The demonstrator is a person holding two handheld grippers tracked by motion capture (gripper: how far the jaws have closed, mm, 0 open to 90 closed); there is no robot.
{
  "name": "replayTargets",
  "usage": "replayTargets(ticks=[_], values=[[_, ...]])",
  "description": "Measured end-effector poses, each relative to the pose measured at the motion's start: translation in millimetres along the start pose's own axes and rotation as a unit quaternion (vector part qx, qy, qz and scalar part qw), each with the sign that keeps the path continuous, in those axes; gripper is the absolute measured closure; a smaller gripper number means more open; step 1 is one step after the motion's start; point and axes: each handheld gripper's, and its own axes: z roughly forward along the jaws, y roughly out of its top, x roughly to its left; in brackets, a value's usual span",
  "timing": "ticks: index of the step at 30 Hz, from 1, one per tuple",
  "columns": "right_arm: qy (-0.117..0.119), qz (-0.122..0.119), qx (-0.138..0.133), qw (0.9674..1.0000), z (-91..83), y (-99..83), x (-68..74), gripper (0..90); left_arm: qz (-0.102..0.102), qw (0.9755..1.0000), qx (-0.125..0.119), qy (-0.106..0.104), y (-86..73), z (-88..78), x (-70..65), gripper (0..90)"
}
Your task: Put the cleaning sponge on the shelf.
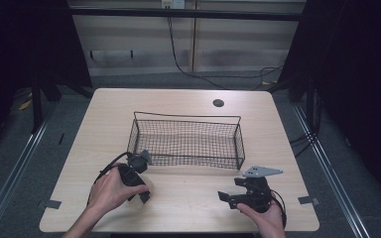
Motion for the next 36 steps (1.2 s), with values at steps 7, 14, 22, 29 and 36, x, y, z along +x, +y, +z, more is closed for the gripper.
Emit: replayTargets(ticks=[7,14,22,29,36], values=[[0.001,0.004,0.004,1.0000,0.7,-0.3,-0.2,17.2,0.004,1.0000,0.008,0.000,0.9,3.6,-2.1,25.7],[-0.001,0.004,0.003,1.0000,0.6,-0.2,-0.2,17.2,0.008,1.0000,0.003,0.002,-1.4,1.0,-2.2,26.2],[-0.001,0.004,0.004,1.0000,0.6,-0.2,-0.3,17.2,0.013,0.9998,-0.013,0.000,-5.9,-8.9,-0.5,26.3],[0.000,0.004,0.004,1.0000,0.6,-0.1,-0.2,17.2,0.016,0.9998,-0.012,-0.003,-9.7,-16.3,2.0,26.3],[0.000,0.003,0.003,1.0000,0.8,-0.1,-0.6,17.2,0.025,0.9993,-0.026,0.001,-15.7,-33.3,3.3,26.3]])
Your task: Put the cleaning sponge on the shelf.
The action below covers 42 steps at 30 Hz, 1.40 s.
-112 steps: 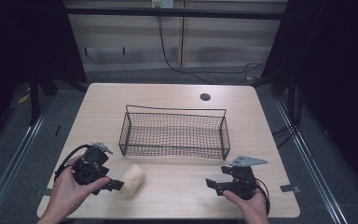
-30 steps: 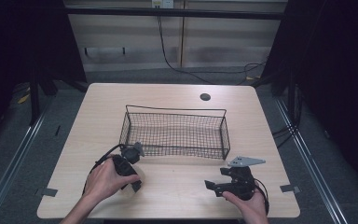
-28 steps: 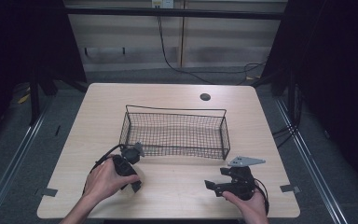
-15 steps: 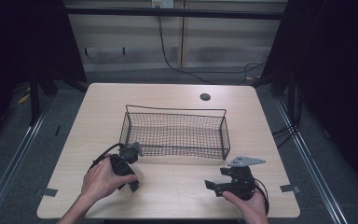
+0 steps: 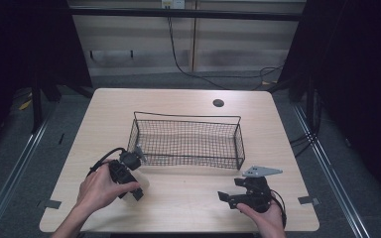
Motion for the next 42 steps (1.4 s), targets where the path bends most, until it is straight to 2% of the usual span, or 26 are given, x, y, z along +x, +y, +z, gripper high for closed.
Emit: replayTargets(ticks=[6,13,17,18,35,42], values=[[0.000,0.001,0.001,1.0000,-0.1,0.0,0.4,17.1,0.002,0.9999,-0.013,-0.004,-2.5,-11.5,2.1,26.3],[0.000,0.002,0.002,1.0000,0.1,0.0,0.2,17.2,0.008,0.9998,-0.016,-0.007,-1.2,-18.7,0.6,26.3],[0.000,0.002,0.001,1.0000,-0.1,0.0,0.3,17.2,0.010,0.9997,-0.023,-0.004,-1.2,-24.4,-1.1,26.4],[0.000,0.002,0.001,1.0000,-0.1,0.0,0.2,17.2,0.010,0.9998,-0.019,0.002,-0.7,-26.7,-2.3,26.4],[0.000,0.002,0.003,1.0000,0.0,0.0,0.4,17.2,0.016,0.9995,-0.026,-0.003,1.1,-41.6,-4.4,26.4],[0.001,0.002,0.003,1.0000,0.2,0.1,0.5,17.1,0.026,0.9993,-0.025,-0.003,2.4,-51.4,-6.5,26.4]])
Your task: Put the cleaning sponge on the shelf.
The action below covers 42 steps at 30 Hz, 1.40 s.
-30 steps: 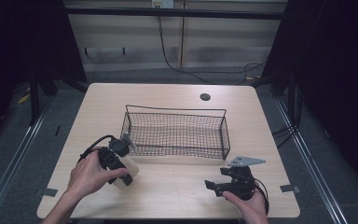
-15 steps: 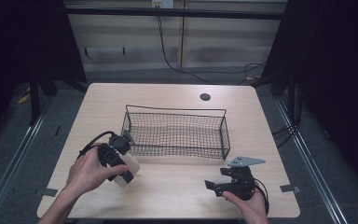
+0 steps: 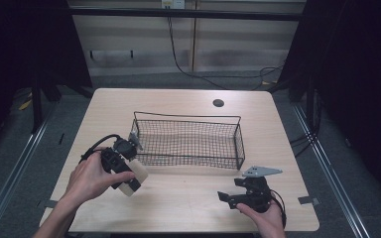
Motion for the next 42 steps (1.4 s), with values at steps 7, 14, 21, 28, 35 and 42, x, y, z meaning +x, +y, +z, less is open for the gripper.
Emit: replayTargets(ticks=[7,14,21,28,35,42], values=[[0.000,0.001,0.000,1.0000,-0.1,0.0,-0.3,17.1,0.009,1.0000,0.000,-0.001,1.6,-5.9,-1.5,26.5],[0.001,0.000,0.001,1.0000,0.3,0.0,-0.3,17.1,0.010,0.9999,-0.002,-0.005,4.3,-15.3,-1.2,26.5],[0.001,0.001,0.002,1.0000,0.5,0.0,-0.3,17.0,0.016,0.9997,-0.008,-0.013,7.9,-27.9,-0.7,26.5],[0.001,0.001,0.001,1.0000,0.3,-0.1,-0.8,17.0,0.023,0.9995,-0.018,-0.010,12.0,-43.3,-0.7,26.4],[0.000,0.002,0.001,1.0000,0.5,0.0,-0.5,17.0,0.022,0.9994,-0.023,-0.011,19.2,-53.7,0.1,26.4],[0.001,0.002,0.001,1.0000,0.5,0.0,-0.5,17.0,0.020,0.9994,-0.026,-0.010,28.7,-64.2,-1.2,26.5]])
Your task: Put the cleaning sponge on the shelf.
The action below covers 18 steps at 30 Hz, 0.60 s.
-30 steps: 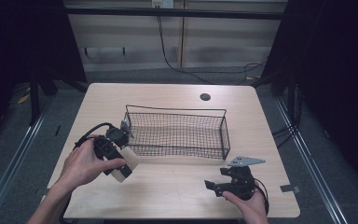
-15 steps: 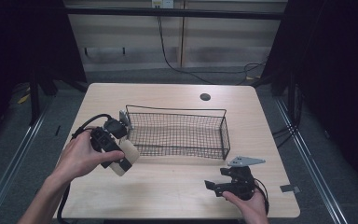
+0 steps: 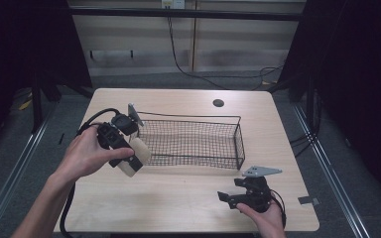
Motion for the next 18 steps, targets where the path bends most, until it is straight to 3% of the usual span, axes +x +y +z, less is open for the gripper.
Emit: replayTargets(ticks=[6,12,14,18], values=[[0.001,-0.001,0.000,1.0000,-0.3,0.0,0.1,17.0,-0.002,1.0000,0.001,-0.001,8.5,-3.7,1.0,26.5],[0.001,-0.001,0.000,1.0000,-0.2,0.0,0.0,17.0,-0.018,0.9998,0.007,0.002,19.4,0.5,7.6,26.5],[0.001,0.000,0.000,1.0000,-0.5,-0.1,0.1,17.0,-0.033,0.9995,-0.001,0.002,24.2,-0.2,9.3,26.5],[0.001,0.000,0.000,1.0000,-0.4,-0.1,0.0,17.0,-0.039,0.9992,-0.007,0.005,29.2,-3.1,9.0,26.5]])
